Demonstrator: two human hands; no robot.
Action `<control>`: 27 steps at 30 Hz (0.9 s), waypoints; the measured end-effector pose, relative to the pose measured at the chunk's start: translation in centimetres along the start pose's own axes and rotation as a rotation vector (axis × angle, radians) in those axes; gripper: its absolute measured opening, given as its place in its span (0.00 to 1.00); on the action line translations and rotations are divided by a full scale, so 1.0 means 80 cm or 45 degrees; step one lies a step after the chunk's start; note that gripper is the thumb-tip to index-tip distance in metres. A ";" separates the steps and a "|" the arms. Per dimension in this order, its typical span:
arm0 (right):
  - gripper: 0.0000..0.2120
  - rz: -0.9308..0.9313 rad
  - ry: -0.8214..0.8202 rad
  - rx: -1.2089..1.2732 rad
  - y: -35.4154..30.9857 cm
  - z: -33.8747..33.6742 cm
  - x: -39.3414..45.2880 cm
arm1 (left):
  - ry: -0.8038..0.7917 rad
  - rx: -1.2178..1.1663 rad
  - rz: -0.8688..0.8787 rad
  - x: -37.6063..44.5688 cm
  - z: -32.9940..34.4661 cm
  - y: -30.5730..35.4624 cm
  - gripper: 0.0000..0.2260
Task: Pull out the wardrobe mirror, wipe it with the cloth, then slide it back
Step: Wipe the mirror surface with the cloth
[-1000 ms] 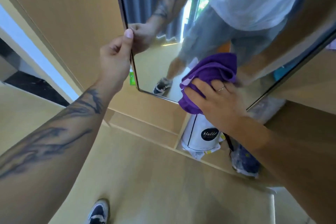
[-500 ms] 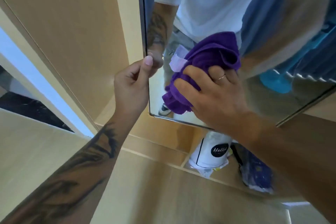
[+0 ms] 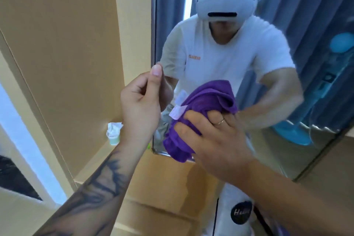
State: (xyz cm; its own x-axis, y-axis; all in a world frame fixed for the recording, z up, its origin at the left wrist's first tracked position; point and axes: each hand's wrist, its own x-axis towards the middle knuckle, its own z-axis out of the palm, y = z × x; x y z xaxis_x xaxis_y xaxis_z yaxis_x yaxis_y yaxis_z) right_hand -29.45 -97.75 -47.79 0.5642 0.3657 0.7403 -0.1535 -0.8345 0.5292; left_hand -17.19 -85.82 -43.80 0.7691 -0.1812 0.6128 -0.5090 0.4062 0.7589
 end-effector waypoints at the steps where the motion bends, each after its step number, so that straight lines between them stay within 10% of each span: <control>1: 0.12 -0.009 -0.012 -0.003 0.000 -0.001 0.003 | 0.000 -0.064 0.003 0.001 0.001 -0.005 0.26; 14: 0.39 0.223 0.006 -0.032 0.020 -0.039 0.115 | -0.230 -0.179 0.048 0.017 -0.024 -0.023 0.18; 27: 0.25 -0.122 -0.074 -0.292 0.017 -0.004 0.072 | -0.337 -0.321 -0.013 0.024 -0.026 -0.038 0.16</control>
State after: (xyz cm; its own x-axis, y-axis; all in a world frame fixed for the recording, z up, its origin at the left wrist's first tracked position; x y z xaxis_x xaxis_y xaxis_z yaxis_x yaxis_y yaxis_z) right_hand -26.65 -96.61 -42.65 0.6298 0.4085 0.6606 -0.2737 -0.6792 0.6810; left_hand -13.41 -85.55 -45.38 0.6305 -0.3984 0.6661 -0.3650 0.6052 0.7075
